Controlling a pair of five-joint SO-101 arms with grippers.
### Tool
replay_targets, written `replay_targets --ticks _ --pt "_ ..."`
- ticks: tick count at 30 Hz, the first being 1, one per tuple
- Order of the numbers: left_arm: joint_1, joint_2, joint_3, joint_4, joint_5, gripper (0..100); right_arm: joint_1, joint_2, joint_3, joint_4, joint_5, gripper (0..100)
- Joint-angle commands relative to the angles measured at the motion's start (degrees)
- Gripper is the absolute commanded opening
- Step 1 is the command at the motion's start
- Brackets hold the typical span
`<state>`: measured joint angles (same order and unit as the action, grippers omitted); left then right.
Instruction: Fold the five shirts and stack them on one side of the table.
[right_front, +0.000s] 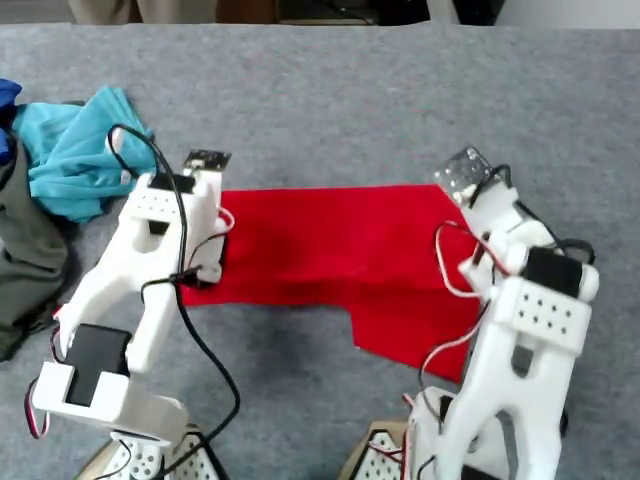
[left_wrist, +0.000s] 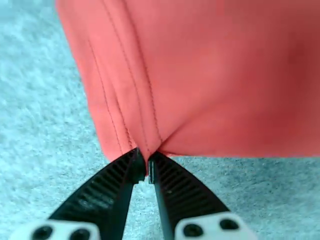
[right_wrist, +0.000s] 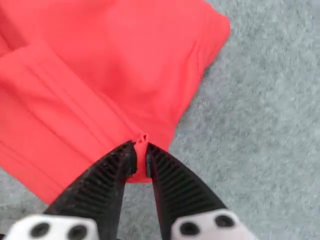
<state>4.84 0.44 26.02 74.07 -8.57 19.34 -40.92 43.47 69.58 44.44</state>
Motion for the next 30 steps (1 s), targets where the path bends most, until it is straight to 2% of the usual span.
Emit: replay_targets --ticks 1,13,22,30 --pt "0.2 -2.7 1.1 -1.9 0.0 2 0.8 -6.4 3.5 -0.4 1.8 0.5" --pt "-0.3 -2.6 0.8 -3.2 0.1 2 0.7 -23.3 20.6 1.6 6.2 0.6" --pt "-6.3 -2.7 0.3 -4.3 0.0 2 0.8 -27.0 26.9 1.5 7.4 0.6" --pt "-1.8 -2.7 2.1 -3.0 0.1 2 1.2 -28.2 32.0 -0.9 7.4 0.6"
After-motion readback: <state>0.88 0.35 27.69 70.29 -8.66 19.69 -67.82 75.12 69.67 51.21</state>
